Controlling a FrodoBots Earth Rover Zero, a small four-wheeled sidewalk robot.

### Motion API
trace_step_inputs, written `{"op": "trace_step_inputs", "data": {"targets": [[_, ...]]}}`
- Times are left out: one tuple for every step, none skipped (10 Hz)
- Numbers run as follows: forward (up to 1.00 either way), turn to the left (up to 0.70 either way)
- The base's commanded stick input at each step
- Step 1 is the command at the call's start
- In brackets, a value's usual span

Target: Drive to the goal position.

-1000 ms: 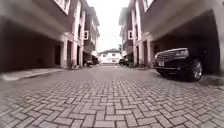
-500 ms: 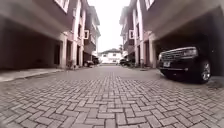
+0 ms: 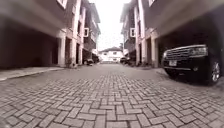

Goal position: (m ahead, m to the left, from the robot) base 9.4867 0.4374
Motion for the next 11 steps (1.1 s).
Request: {"op": "trace_step_inputs", "data": {"targets": [[0.7,0.0],[0.7,0.0],[0.7,0.0],[0.7,0.0],[0.7,0.0],[0.7,0.0],[0.7,0.0],[0.7,0.0],[0.7,0.0],[0.7,0.0],[0.7,0.0]]}}
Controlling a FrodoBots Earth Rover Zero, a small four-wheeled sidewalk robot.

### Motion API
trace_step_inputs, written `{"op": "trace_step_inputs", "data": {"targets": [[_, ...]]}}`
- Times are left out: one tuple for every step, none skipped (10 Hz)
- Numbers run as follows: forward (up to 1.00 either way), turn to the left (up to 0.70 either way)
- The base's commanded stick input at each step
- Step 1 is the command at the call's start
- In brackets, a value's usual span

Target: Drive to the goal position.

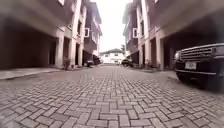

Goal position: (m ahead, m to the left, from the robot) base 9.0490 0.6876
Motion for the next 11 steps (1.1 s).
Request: {"op": "trace_step_inputs", "data": {"targets": [[0.7,0.0],[0.7,0.0],[0.7,0.0],[0.7,0.0],[0.7,0.0],[0.7,0.0],[0.7,0.0],[0.7,0.0],[0.7,0.0],[0.7,0.0],[0.7,0.0]]}}
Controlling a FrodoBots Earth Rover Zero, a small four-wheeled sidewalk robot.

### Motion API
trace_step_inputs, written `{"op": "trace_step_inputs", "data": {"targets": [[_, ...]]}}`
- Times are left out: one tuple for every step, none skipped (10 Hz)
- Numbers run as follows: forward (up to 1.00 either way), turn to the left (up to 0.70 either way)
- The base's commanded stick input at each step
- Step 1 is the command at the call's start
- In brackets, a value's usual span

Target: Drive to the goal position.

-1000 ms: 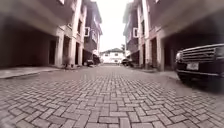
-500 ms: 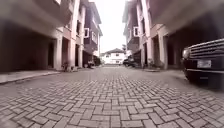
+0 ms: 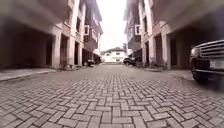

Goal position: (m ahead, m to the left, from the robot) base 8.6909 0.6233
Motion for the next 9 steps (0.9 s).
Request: {"op": "trace_step_inputs", "data": {"targets": [[0.7,0.0],[0.7,0.0],[0.7,0.0],[0.7,0.0],[0.7,0.0],[0.7,0.0],[0.7,0.0],[0.7,0.0],[0.7,0.0]]}}
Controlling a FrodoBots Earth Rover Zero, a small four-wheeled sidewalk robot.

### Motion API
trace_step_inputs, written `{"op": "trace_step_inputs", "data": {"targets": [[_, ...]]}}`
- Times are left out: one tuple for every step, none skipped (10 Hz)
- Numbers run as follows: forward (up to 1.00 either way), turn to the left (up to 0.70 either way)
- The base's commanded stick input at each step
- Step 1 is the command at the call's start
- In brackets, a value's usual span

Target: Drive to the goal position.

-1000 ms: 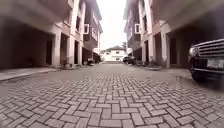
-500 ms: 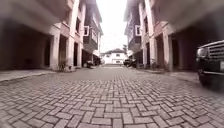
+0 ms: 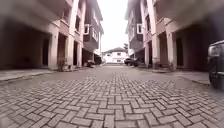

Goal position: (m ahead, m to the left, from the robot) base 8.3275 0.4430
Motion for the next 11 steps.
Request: {"op": "trace_step_inputs", "data": {"targets": [[0.7,0.0],[0.7,0.0],[0.7,0.0],[0.7,0.0],[0.7,0.0],[0.7,0.0],[0.7,0.0],[0.7,0.0],[0.7,0.0],[0.7,0.0],[0.7,0.0]]}}
